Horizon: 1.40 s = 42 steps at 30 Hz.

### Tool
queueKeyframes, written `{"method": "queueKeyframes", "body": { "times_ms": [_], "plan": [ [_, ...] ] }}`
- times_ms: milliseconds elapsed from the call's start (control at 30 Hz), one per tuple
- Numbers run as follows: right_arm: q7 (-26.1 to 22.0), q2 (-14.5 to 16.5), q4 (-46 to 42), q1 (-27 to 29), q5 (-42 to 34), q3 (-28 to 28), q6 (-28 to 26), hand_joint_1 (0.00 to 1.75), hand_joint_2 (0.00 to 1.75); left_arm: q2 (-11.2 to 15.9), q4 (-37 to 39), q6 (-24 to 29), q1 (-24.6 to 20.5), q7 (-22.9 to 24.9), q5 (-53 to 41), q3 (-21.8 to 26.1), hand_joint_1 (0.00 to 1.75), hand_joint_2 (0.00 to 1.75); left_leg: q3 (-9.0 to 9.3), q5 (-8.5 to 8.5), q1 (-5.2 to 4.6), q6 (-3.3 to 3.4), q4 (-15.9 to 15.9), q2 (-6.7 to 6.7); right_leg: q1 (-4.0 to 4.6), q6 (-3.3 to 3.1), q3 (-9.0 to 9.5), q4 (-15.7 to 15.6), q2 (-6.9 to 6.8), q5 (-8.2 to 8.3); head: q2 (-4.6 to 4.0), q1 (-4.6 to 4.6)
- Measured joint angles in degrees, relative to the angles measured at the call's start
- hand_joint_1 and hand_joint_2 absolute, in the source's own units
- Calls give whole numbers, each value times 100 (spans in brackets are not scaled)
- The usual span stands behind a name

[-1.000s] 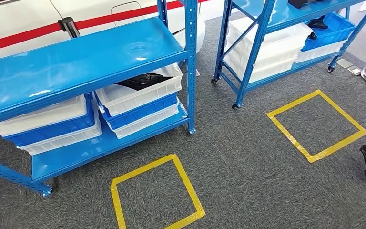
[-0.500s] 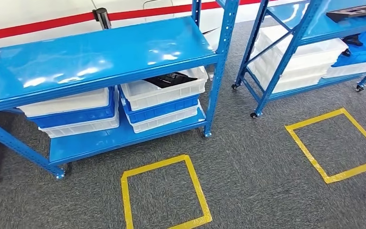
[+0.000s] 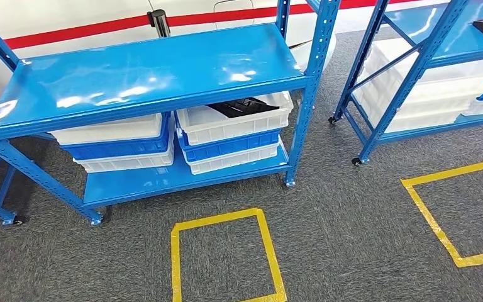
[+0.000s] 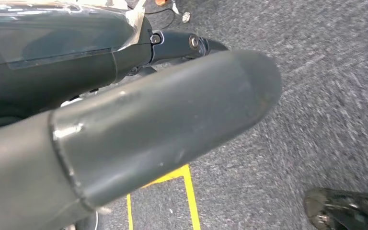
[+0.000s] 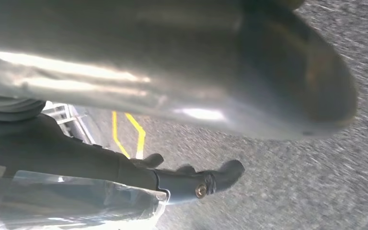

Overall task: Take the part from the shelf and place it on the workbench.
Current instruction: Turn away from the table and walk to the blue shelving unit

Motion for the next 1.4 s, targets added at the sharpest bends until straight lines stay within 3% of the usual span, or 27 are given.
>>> {"method": "queueKeyframes", "body": {
  "times_ms": [67, 100, 133, 200, 267, 367, 433, 500, 567, 600, 633, 700, 733, 800, 933, 1000, 1067, 1100, 1133, 1167, 1267, 1333, 1400],
  "plan": [
    [18, -1, 0, 10, -13, -2, -7, 0, 87, -2, 0, 1, -11, -7, 1, 7, 0, 0, -384, -296, 11, -27, 722, 119, 25, -36, 1, 1, -50, -15, 0, -14],
    [34, -2, 0, 14, -19, -4, -14, 0, 131, -2, 0, 2, -9, -8, 3, 9, 0, 0, -499, -316, 14, -24, 912, 135, 35, -43, 3, 1, -69, -21, 0, -15],
    [47, -3, 0, 14, -23, -7, -25, 0, 175, -2, 0, 6, -5, -9, 7, 13, 0, 0, -507, -227, 16, -10, 888, 140, 41, -47, 8, 1, -80, -25, 0, -16],
    [70, -2, 0, 10, -24, -10, -49, 0, 175, -2, 0, 17, -2, -10, 14, 22, 0, 0, -207, 167, 9, 53, 238, 150, 51, -52, 27, -1, -87, -31, 0, -16],
    [84, 1, 0, 7, -24, -13, -69, 0, 175, -1, 0, 37, -17, -14, 15, 32, 0, 0, 113, 403, -24, 110, -427, 183, 70, -39, 36, -6, -91, -37, 0, -12],
    [98, 2, -1, 2, -28, -20, -85, 0, 175, -2, 0, 57, -30, -20, 16, 40, 0, 0, 184, 415, -87, 165, -625, 182, 76, 38, 44, -40, -106, -40, 0, -15],
    [105, -3, -2, -3, -31, -24, -91, 0, 175, -10, 0, 59, -28, -20, 17, 46, 0, 0, 244, 472, -66, 220, -720, 164, 92, 88, 20, 27, -113, -88, 0, -7],
    [110, -9, -2, -3, -35, -27, -104, 0, 175, -20, 0, 61, -28, -20, 21, 52, 0, 0, 299, 530, -37, 266, -806, 157, 106, 65, -200, 491, -103, -326, 0, 15],
    [110, -8, -2, -24, -39, -27, -118, 0, 175, -21, 0, 61, -27, -20, 25, 57, 0, 0, 298, 533, -47, 283, -813, 150, 102, 35, -578, 1261, -95, -642, 0, 30],
    [110, -7, -3, -39, -40, -27, -122, 0, 175, -23, 0, 60, -26, -20, 26, 58, 0, 44, 299, 530, -51, 284, -812, 143, 101, 54, -699, 1512, -95, -714, 0, 31],
    [110, -5, -3, -55, -40, -26, -122, 0, 175, -26, 0, 60, -25, -20, 26, 59, 0, 87, 304, 528, -53, 282, -810, 131, 99, 93, -712, 1556, -95, -693, 0, 33],
    [110, -4, -4, -68, -40, -27, -122, 0, 175, -35, 0, 58, -24, -20, 26, 59, 0, 175, 326, 516, -53, 265, -803, 92, 90, 194, -403, 977, -94, -415, 0, 38],
    [110, -4, -3, -67, -40, -27, -122, 0, 175, -38, 0, 57, -24, -20, 26, 60, 0, 175, 331, 503, -60, 245, -788, 72, 83, 218, -195, 545, -90, -262, 0, 44],
    [107, 8, -2, -65, -40, -28, -122, 0, 175, -40, 0, 57, -24, -21, 26, 60, 0, 175, 325, 465, -84, 189, -746, 47, 78, 178, 58, -13, -79, -80, 0, 41],
    [97, 65, -4, -102, -40, -28, -126, 0, 175, -39, 0, 58, -23, -20, 41, 61, 0, 175, 302, 390, -56, 83, -666, 55, 60, 17, 121, -120, -77, -33, 0, 33],
    [93, 89, -4, -118, -38, -28, -137, 0, 175, -39, 0, 59, -22, -20, 48, 61, 0, 175, 112, 121, -29, 11, -238, 89, 24, -39, 148, -132, -89, -24, 0, 13],
    [91, 96, -4, -125, -36, -28, -150, 0, 175, -40, 0, 59, -20, -20, 56, 61, 0, 175, -271, -253, -5, -50, 552, 120, 31, -66, 148, -130, -104, -33, 0, -4],
    [90, 99, -4, -129, -34, -28, -156, 0, 175, -41, 0, 59, -17, -20, 59, 61, 0, 175, -439, -352, 6, -68, 874, 129, 34, -71, 150, -128, -109, -37, 0, -4],
    [89, 103, -4, -134, -34, -28, -162, 0, 175, -40, 0, 59, -13, -20, 62, 62, 0, 175, -507, -323, 12, -74, 977, 134, 36, -75, 157, -127, -109, -42, 0, -5],
    [86, 109, -4, -141, -33, -28, -168, 0, 175, -40, 0, 59, -10, -20, 64, 62, 0, 175, -467, -188, 18, -69, 856, 138, 36, -79, 170, -127, -107, -48, 0, -6],
    [77, 136, -4, -158, -32, -28, -180, 0, 175, -36, 0, 59, -16, -18, 69, 63, 0, 175, 63, 393, 9, 1, -301, 149, 52, -56, 214, -129, -100, -79, 0, -5],
    [75, 145, -4, -159, -30, -28, -184, 0, 175, -34, 0, 59, -24, -13, 77, 63, 0, 175, 237, 486, -28, 54, -682, 150, 73, -10, 211, -133, -105, -102, 0, -6],
    [75, 146, -5, -162, -26, -28, -186, 0, 175, -34, 0, 61, -23, -5, 94, 65, 0, 175, 252, 474, -59, 109, -711, 140, 77, 52, 224, -179, -113, -102, 1, -8]
  ]
}}
